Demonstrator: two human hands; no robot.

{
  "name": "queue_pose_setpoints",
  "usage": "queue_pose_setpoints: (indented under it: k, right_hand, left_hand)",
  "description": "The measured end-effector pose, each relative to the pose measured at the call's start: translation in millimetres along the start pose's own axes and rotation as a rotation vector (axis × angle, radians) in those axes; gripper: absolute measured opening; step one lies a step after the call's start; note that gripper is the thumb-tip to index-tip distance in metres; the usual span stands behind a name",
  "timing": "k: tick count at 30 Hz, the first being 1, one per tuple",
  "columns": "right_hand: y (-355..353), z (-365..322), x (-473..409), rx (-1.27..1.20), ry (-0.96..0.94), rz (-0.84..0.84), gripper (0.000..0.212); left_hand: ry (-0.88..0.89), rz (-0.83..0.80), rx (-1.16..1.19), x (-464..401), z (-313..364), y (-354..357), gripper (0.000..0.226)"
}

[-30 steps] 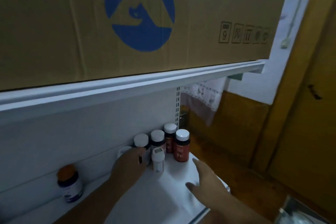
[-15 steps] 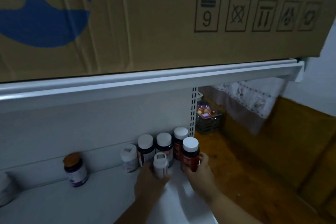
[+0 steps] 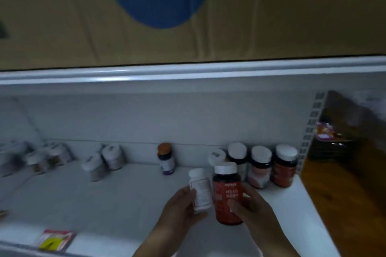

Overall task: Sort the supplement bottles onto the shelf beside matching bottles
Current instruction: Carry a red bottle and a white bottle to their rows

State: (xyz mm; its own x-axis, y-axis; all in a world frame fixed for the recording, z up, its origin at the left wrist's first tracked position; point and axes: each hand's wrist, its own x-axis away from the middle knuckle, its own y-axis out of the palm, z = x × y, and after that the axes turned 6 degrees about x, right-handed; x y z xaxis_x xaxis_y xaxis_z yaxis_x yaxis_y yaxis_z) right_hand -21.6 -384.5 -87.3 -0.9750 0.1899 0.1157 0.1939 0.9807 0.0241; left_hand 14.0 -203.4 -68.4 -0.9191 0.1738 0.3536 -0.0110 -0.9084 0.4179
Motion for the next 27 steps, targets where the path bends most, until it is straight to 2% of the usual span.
queue_pose_setpoints:
  k: [1,2,4,5,6,8,10,13,17,19,22,27]
  right_hand:
    - [18,-5,4,-0.033,0.007,-0.060,0.041]
    - [36,-11,8,-0.055,0.022,-0.112,0.049]
    - [74,-16,15,-0.042,0.002,-0.161,0.083]
    - [93,-16,17,-0.029,-0.007,-0.172,0.086]
    - [113,-18,21,-0.016,-0.004,-0.198,0.076]
    - [156,-25,29,-0.013,0.000,-0.244,0.036]
    - [199,-23,36,0.001,-0.007,-0.267,0.019]
    - [262,-24,49,-0.018,-0.018,-0.285,0.016]
    - [330,-23,61,-0.058,-0.002,-0.327,0.018]
    - [361,-18,65,-0.037,-0.026,-0.322,0.019]
    - [393,-13,69,0.001,-0.024,-0.305,0.031]
    - [415,-15,54,0.011,-0.030,-0.202,0.023]
  left_hand:
    - [0.002,0.013,0.047,8,6,-13,0.018]
    - [0.008,0.025,0.089,15,12,-28,0.018]
    - [0.041,0.036,0.133,32,25,-57,0.020]
    - [0.066,0.044,0.126,39,32,-74,0.028]
    - [0.097,0.047,0.105,47,38,-92,0.035]
    - [0.163,0.052,0.040,64,52,-129,0.041]
    - [0.201,0.075,-0.022,79,67,-166,0.046]
    - [0.287,0.145,-0.115,97,95,-223,0.048]
    - [0.363,0.151,-0.224,115,123,-284,0.027]
    - [0.374,0.152,-0.243,118,137,-318,0.029]
    - [0.361,0.187,-0.267,115,149,-353,0.037]
    - [0.383,0.249,-0.395,84,172,-382,0.042]
